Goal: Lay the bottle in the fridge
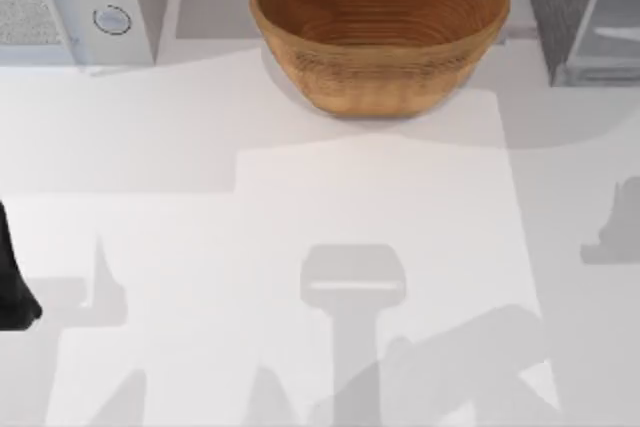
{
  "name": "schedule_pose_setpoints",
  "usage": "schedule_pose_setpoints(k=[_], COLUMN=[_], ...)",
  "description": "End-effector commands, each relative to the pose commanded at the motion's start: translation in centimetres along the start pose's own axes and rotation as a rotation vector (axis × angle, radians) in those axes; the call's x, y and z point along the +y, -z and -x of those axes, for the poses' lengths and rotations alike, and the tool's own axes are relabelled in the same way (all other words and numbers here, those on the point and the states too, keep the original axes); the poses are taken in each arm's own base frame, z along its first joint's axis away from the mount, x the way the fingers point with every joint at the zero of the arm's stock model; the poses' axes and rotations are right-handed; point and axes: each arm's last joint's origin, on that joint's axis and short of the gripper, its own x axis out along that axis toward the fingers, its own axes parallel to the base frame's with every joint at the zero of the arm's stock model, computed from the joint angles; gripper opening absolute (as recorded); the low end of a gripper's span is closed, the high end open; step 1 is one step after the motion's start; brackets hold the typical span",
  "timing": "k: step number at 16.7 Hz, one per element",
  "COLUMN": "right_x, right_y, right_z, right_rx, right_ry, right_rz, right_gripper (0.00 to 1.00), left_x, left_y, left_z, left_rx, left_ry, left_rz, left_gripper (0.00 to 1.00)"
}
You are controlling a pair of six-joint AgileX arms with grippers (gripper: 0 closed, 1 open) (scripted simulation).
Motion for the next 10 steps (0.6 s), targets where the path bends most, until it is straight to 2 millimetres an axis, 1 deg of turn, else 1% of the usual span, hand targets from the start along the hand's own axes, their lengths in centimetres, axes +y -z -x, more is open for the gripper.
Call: schedule_pose_setpoints(k=[3,5,7,8,10], right_x=[-0.8,-1.6,-2.6,-3.2,-4.5], right_y=[-2.1,-2.6,-2.1,-1.4,0.6], right_z=[-4.3,-8.0,-12.0,-14.0,-17.7], right_rx=[0.002,0.009,0.020,0.026,0.037], right_ry=[-0.004,-0.008,-0.012,-0.014,-0.016], right_rz=[0.003,0.004,0.004,0.003,0.001], right_gripper=[0.01,0.01,0.01,0.01,0.01], left_x=[0.0,0.0,0.0,0.0,0.0], left_y=[0.0,0.0,0.0,0.0,0.0], left_z=[0.0,0.0,0.0,0.0,0.0], left_rx=[0.000,0.000,0.000,0.000,0.000], left_ry=[0.000,0.000,0.000,0.000,0.000], left_rz=[0.000,0.000,0.000,0.000,0.000], left_gripper=[1.00,1.00,1.00,1.00,1.00])
